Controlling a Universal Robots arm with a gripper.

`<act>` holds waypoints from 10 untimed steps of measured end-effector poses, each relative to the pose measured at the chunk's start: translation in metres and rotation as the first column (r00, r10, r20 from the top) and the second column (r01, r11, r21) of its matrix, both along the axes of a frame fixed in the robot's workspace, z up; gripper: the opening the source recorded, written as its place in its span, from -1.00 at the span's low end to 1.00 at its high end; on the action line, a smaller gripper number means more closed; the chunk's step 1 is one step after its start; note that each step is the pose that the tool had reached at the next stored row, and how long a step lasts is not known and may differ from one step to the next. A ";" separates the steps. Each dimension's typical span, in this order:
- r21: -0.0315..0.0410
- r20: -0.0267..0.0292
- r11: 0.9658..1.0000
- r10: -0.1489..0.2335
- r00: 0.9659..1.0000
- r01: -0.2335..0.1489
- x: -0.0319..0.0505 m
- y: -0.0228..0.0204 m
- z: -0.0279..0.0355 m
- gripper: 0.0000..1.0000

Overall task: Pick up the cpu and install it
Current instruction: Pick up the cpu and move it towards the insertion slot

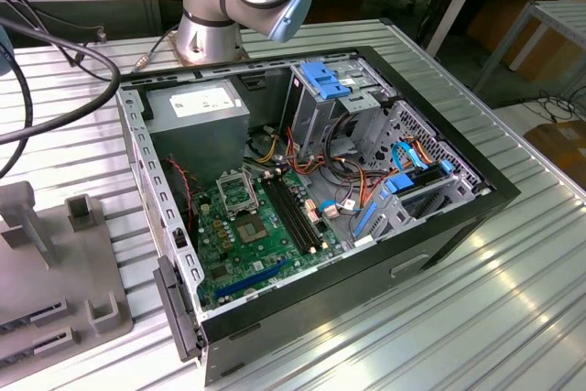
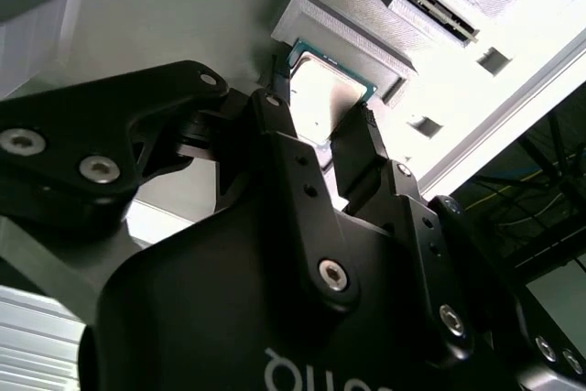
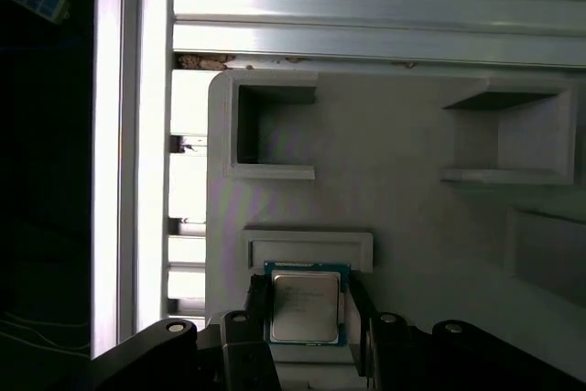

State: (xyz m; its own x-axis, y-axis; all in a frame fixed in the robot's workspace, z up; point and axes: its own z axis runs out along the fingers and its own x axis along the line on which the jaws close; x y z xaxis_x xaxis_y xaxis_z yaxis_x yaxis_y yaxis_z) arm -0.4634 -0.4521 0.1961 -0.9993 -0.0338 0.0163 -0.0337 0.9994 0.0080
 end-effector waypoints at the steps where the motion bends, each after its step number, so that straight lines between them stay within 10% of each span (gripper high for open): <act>1: 0.000 0.000 1.000 0.000 1.000 0.000 0.0000 0.0000 0.0008 -0.13; 10: 0.000 -0.001 1.000 0.000 1.000 0.000 0.0000 -0.0001 0.0060 -0.13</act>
